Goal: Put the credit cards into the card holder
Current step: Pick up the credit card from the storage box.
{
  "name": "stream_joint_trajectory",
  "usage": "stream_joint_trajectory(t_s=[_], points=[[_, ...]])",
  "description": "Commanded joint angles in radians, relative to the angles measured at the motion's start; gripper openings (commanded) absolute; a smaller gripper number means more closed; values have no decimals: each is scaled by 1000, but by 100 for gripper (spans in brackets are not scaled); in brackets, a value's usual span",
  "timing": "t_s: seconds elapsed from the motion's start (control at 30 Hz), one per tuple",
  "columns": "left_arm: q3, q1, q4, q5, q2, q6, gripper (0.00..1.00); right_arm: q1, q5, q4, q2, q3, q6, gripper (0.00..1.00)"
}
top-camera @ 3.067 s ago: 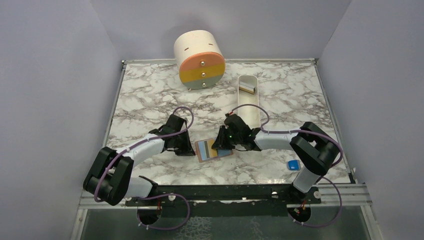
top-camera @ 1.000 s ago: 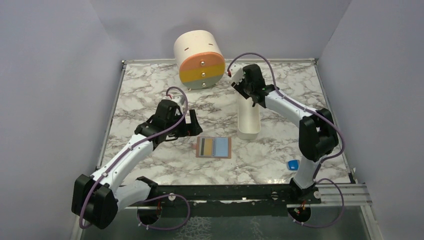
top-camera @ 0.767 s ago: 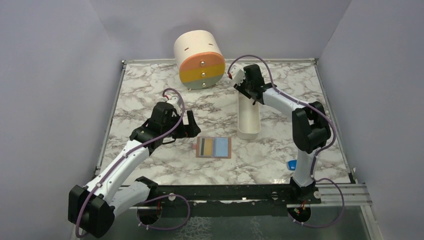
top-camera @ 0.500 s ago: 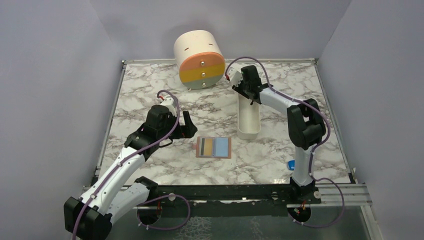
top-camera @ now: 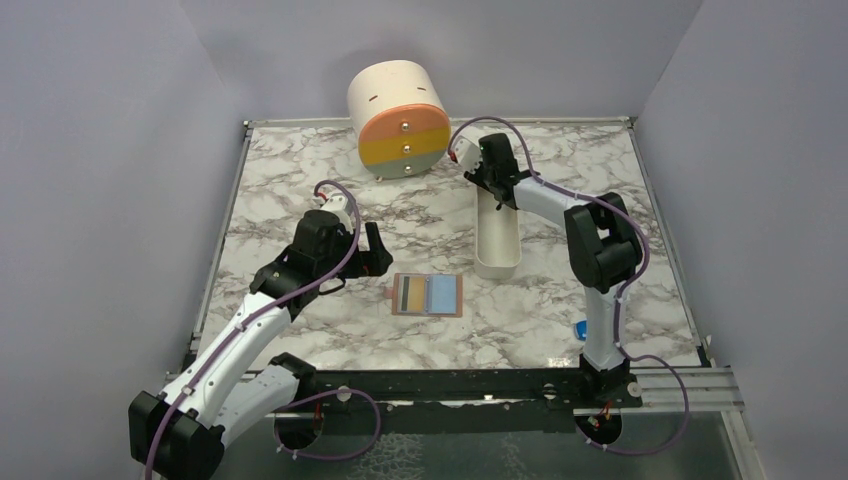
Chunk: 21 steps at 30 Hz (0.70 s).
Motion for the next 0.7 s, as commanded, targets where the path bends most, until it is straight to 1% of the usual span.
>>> stream_joint_trajectory(t_s=[0.0,0.17,0.33,0.57,0.67], points=[[-5,3,-12,-19,3,11,99,0,30,51,28,23,-12,43],[-6,4,-12,-23,-2,11,99,-1,46,58,37,37,-17,40],[-6,4,-10,-25,3,9,99,-2,39,77,10,48,-4,35],[-6,3,-10,-31,1,2,99,-1,41,40,1,78,20,25],[-6,4,-9,-32,-2,2,99,-1,30,46,-2,70,16,17]])
